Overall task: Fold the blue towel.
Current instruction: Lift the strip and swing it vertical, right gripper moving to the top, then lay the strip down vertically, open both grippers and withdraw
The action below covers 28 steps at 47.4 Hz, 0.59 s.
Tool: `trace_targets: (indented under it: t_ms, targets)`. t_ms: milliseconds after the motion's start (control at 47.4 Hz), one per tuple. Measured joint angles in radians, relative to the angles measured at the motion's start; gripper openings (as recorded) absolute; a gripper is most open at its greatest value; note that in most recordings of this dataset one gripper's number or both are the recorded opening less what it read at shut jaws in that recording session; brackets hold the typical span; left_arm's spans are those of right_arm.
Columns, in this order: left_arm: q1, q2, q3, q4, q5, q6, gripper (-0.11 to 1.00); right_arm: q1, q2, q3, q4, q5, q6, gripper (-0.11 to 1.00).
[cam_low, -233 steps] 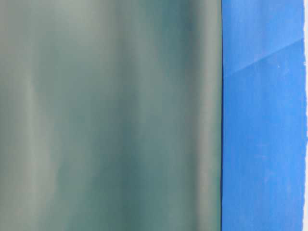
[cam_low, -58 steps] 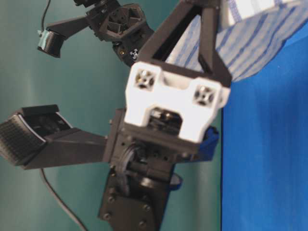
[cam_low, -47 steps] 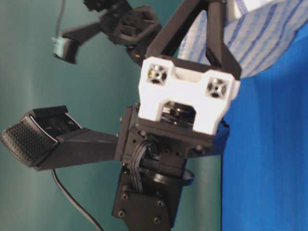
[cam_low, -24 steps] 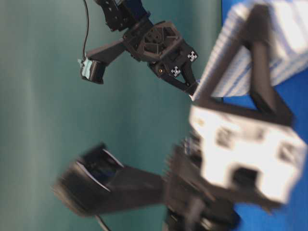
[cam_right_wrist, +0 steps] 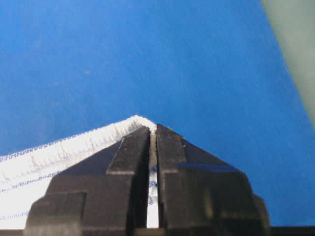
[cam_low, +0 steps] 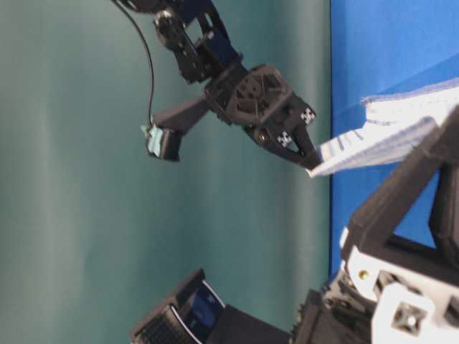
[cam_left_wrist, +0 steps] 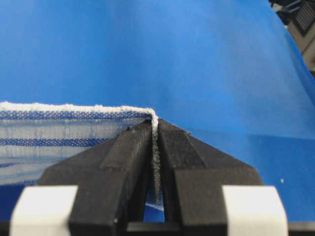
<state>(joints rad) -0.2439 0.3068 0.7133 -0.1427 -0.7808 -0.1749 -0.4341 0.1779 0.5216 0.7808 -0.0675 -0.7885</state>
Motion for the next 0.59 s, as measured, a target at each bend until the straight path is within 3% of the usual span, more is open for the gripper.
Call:
trace_targets:
  t_ms: [169, 253, 379, 485, 590]
  targets:
    - [-0.014, -0.008, 0.034, -0.064, 0.003, -0.005, 0.04, 0.002, 0.051, -0.048, 0.0, 0.026, 0.0, 0.01]
    - [-0.02, -0.009, 0.044, -0.098, 0.011, -0.006, 0.1, 0.002, 0.071, -0.069, 0.0, 0.034, 0.0, 0.07]
    - [-0.034, -0.009, 0.043, -0.118, 0.034, -0.009, 0.42, 0.005, 0.103, -0.1, 0.0, 0.038, 0.0, 0.3]
    - [-0.049, -0.009, 0.034, -0.123, 0.058, -0.009, 0.74, 0.012, 0.114, -0.115, -0.008, 0.038, -0.002, 0.61]
    - [-0.055, -0.017, 0.034, -0.124, 0.095, -0.029, 0.92, 0.025, 0.114, -0.118, -0.02, 0.037, -0.002, 0.9]
